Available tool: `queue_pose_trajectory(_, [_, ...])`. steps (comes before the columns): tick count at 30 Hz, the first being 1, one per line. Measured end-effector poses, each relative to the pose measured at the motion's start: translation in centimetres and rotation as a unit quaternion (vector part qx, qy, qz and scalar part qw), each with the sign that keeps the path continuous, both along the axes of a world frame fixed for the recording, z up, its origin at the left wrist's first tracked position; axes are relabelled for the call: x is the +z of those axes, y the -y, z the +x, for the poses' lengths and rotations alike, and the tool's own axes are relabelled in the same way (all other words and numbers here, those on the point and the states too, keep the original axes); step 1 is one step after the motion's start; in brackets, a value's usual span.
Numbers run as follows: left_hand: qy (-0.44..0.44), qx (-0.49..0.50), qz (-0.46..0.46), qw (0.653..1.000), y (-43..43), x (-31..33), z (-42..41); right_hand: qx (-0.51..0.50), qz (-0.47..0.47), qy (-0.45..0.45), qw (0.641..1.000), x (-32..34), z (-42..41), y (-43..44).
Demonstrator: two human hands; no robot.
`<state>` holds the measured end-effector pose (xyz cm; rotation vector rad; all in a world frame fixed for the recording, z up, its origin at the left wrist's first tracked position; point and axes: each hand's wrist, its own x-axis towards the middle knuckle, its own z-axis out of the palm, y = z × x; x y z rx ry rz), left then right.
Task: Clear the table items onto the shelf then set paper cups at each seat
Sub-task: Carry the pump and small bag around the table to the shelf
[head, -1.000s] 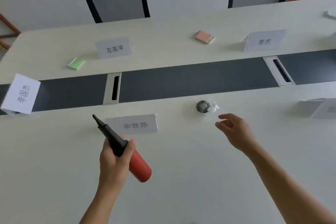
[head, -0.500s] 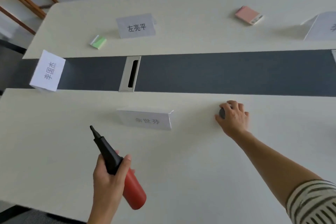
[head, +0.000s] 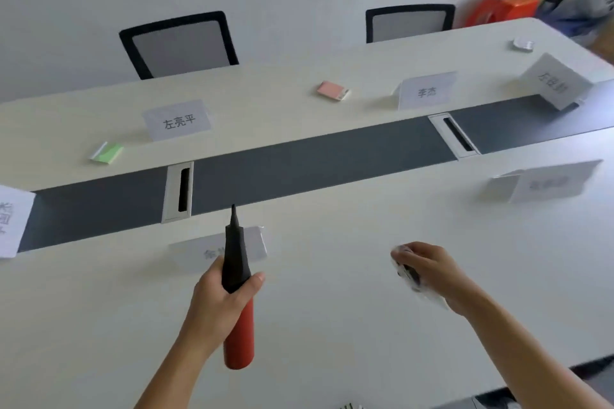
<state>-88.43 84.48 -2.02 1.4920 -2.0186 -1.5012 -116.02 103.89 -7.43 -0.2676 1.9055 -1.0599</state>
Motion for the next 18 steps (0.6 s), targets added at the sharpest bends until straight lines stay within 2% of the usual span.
queue_pose_trajectory(6, [-0.036,-0.085,0.005,0.996,-3.4,0.5,-2.1,-0.159,-0.075,0.025,0.984,3.9,5.6,-12.9])
queue_pose_trajectory(10, [-0.052,-0.144,0.011,0.988,-6.9,1.1,-4.2,-0.213,-0.079,-0.020,0.974,4.5,8.8,-21.9])
queue_pose_trajectory(18, [-0.077,-0.270,0.015,0.960,-21.3,2.3,-9.5,-0.415,-0.065,-0.079,0.904,5.2,16.6,-39.0])
